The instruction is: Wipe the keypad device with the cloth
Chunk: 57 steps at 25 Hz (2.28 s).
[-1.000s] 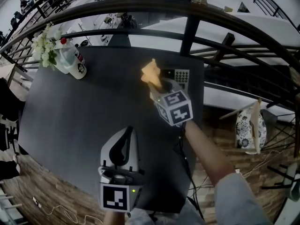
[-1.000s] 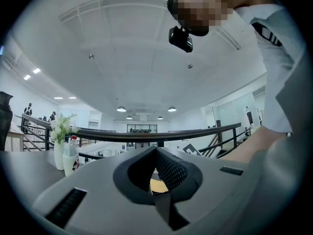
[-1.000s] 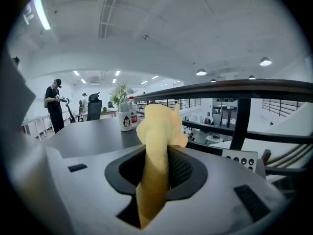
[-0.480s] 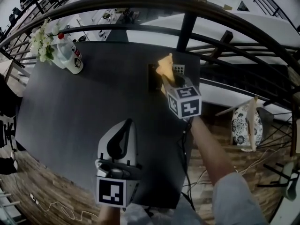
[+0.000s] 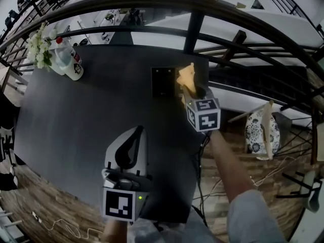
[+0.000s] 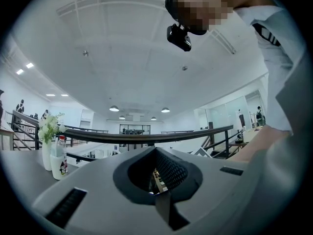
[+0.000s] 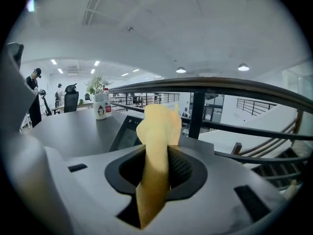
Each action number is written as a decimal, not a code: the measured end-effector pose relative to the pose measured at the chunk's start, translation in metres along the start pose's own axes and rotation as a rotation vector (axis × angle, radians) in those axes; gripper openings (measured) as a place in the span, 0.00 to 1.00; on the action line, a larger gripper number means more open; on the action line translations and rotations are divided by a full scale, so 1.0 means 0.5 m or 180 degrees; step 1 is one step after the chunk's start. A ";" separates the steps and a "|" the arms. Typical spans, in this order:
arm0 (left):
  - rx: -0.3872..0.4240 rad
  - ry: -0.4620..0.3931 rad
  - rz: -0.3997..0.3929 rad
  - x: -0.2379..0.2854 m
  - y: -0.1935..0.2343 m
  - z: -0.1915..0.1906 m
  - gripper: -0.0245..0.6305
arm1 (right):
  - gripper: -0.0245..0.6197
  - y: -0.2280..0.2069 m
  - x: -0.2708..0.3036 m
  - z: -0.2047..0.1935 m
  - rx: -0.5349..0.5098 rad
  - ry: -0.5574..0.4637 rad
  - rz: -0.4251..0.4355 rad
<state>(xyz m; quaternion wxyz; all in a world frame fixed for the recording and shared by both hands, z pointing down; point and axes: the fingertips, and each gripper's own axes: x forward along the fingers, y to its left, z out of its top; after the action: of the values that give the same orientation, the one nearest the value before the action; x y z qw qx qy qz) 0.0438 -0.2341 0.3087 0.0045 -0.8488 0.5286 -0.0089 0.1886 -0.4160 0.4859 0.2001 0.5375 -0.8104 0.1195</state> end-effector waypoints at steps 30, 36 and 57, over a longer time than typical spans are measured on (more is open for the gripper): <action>-0.0053 0.0072 0.0260 -0.050 0.062 -0.015 0.05 | 0.20 0.235 0.053 -0.030 -0.0133 0.0126 0.0645; -0.0065 0.0040 0.0301 -0.049 0.071 -0.011 0.05 | 0.20 0.229 0.059 0.049 -0.0394 -0.0018 0.0690; -0.0071 0.0079 0.0301 -0.051 0.072 -0.020 0.05 | 0.20 0.145 0.111 0.125 0.0270 0.0047 0.0725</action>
<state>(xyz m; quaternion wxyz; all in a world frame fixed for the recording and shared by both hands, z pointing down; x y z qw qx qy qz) 0.0001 -0.2270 0.3176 -0.0112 -0.8226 0.5683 -0.0133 0.0906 -0.4588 0.4567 0.1683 0.4490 -0.8590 0.1795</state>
